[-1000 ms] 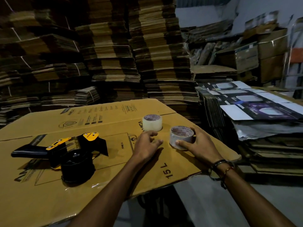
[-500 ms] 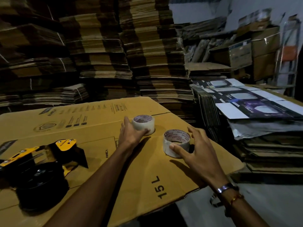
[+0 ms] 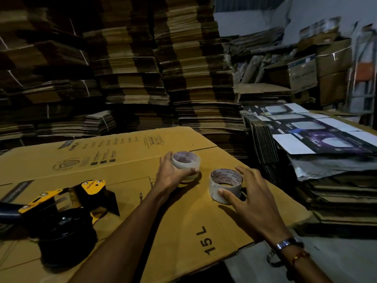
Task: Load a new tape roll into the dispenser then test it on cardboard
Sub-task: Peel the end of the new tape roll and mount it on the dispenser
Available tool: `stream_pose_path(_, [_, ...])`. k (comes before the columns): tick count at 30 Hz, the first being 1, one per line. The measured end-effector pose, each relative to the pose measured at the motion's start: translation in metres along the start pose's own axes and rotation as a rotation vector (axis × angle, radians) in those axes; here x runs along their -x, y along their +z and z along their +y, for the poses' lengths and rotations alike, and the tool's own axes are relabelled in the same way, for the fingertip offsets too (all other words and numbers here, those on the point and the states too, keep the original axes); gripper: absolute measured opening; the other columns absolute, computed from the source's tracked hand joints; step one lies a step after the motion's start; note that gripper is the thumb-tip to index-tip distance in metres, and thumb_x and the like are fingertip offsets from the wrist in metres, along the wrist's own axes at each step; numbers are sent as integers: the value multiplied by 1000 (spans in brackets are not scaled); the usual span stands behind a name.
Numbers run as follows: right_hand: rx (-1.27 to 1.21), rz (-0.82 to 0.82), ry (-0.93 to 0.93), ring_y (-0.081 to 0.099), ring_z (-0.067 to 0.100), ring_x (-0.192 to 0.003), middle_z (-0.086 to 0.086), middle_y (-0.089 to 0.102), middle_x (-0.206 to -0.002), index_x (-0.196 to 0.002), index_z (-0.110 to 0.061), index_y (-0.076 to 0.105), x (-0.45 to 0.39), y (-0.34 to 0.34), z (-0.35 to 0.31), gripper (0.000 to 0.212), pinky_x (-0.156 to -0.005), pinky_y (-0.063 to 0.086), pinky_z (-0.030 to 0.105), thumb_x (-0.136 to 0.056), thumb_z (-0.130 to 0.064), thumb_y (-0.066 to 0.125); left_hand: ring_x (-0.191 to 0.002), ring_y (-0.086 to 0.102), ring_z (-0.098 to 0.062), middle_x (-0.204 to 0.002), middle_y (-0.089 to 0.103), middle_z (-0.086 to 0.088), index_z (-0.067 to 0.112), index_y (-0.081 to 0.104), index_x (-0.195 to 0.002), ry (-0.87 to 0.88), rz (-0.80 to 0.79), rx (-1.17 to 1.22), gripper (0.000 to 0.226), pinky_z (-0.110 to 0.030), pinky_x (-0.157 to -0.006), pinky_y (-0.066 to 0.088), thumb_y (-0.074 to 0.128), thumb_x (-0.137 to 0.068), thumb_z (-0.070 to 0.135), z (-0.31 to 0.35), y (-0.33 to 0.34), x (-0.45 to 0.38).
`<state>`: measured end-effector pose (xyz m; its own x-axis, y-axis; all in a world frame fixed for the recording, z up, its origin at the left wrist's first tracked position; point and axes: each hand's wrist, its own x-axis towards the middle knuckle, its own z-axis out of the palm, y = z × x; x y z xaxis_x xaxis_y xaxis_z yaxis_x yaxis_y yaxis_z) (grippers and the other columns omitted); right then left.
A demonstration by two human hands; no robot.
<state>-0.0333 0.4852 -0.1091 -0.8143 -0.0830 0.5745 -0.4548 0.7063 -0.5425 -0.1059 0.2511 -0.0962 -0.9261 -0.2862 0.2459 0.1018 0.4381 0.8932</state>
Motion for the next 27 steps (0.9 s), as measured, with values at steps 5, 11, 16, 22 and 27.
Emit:
stream_pose_path(5, [34,66,-52,42,14,-120,1,49,-132,-137,-22,52,2,-3,-6,60,-90,40,27,-87,-47,70,-121,55,-19,-133,45,2,23,43,-139,22,-62,143,108,-37,-103,53,96,-49,49,9,-23,45])
stream_pose_path(11, [-20,215,-242,49,20,-110,0,58,-117,-120,-18,64,24,-4,-37,45,-84,50,39,-91,-51,54,-115,63,-17,-127,62,1,28,44,-134,-4,-176,339,96,-40,-100,56,99,-55,23,26,-62,99])
stream_pose_path(16, [-354,144,-262,55,7,-114,-12,55,-121,-125,-31,60,47,2,-99,35,-91,50,31,-94,-49,62,-109,64,-17,-125,60,-2,26,44,-131,32,-198,431,92,-20,-72,58,97,-56,23,39,-109,153])
stream_pose_path(22, [-982,-597,123,64,14,-118,-13,62,-132,-133,-42,52,73,5,-170,54,-90,60,44,-82,-48,68,-110,68,-23,-131,61,-6,28,46,-135,16,-191,474,98,-29,-79,60,93,-49,34,24,-166,208])
stream_pose_path(27, [-1018,-710,78,69,22,-112,-5,71,-122,-130,-33,59,87,16,-201,44,-92,58,53,-88,-34,72,-105,72,-16,-133,59,-12,24,45,-136,0,-204,534,92,-33,-81,60,92,-57,20,12,-198,234])
